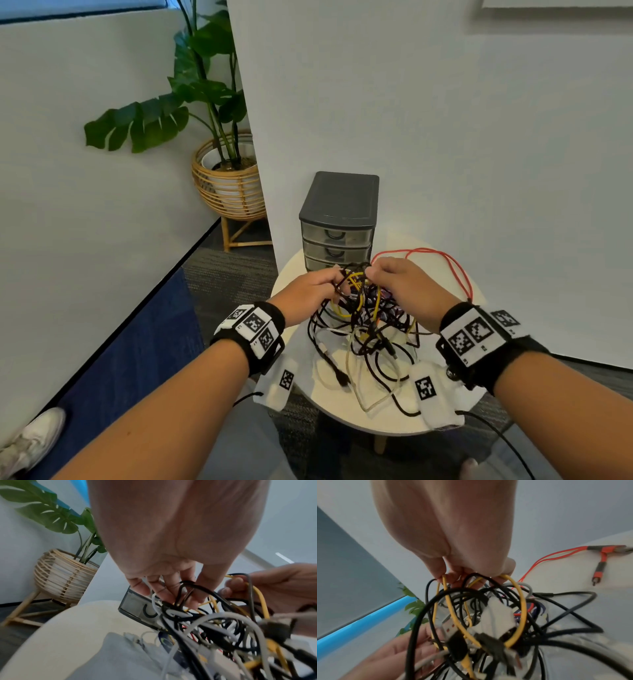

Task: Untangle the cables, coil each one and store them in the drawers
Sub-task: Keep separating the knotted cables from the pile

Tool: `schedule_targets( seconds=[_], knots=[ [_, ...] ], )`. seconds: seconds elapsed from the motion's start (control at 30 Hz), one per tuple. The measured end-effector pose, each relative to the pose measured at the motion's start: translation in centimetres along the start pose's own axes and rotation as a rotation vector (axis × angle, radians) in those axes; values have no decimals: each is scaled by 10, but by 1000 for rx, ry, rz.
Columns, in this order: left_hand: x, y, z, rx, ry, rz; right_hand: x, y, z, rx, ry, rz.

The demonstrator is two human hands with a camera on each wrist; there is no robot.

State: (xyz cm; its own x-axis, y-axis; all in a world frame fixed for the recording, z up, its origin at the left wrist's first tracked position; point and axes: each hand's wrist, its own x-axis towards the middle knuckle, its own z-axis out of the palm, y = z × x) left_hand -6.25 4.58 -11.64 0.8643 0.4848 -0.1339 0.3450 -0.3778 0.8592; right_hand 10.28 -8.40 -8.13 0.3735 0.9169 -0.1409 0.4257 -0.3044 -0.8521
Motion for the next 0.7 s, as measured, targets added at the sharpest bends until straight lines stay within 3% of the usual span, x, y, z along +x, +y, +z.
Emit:
schedule_targets(
  seconds=[0.13,0.2,0.33,0.4,0.53,0.63,0.7],
  knots=[
    [-3,-7,-4,154,28,40,0,8,-8,283,77,105],
    [-2,-4,-4,158,71,67,-3,7,-10,307,103,127],
    [1,2,1,241,130,116,-3,6,-13,-164,26,115],
    [0,5,4,257,127,148,-1,5,-18,-319,65,120],
    [-3,9,5,280,117,196,9,-9,-22,-249,268,-43],
    [-4,11,5,312,119,207,25,-20,-17,-319,160,-144],
    [-4,10,5,330,128,205,39,-22,-12,-463,37,-104]
  ],
)
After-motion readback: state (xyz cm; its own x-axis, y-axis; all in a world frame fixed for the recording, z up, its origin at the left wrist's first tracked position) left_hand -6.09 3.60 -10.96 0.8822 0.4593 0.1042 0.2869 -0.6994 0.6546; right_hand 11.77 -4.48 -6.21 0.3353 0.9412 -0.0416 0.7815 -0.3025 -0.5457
